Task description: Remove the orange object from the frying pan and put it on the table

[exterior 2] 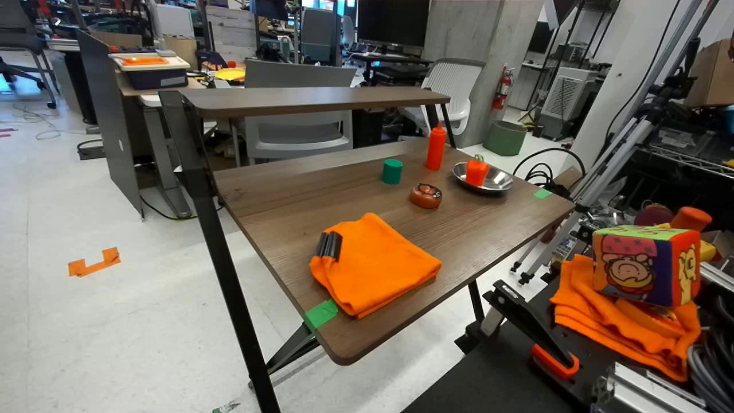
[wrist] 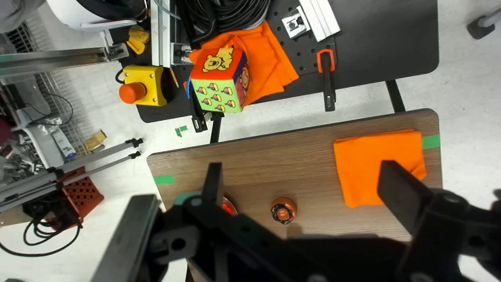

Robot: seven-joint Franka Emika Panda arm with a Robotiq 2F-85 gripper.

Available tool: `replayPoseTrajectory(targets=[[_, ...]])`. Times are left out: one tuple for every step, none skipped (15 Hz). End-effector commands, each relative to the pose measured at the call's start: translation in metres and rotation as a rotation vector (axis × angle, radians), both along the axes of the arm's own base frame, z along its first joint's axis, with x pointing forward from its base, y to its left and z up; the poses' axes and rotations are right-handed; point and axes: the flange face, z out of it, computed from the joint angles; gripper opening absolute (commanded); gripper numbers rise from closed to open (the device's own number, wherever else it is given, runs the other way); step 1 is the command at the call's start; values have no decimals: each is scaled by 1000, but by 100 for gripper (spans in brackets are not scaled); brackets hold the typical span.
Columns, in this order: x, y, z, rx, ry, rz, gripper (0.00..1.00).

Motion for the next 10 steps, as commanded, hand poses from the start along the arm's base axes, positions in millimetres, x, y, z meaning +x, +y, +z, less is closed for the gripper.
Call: replayPoseTrajectory(targets=[[2,-35,9,11,-43,-37,100],[4,-51,13,19,-66,-51,100],[7,-69,17,28,-85,-65,100],[10,-90,19,42,-98,-87,100],[14,-113,19,52,-111,-110,100],[18,-137,18,61,-125,-132,100],[21,-159,15,72,-144,-147,100],[26,-181,12,82,-168,-164,100],[32,-201,7,92,-186,-181,100],[39,-218,-1,105,-205,-182,100]])
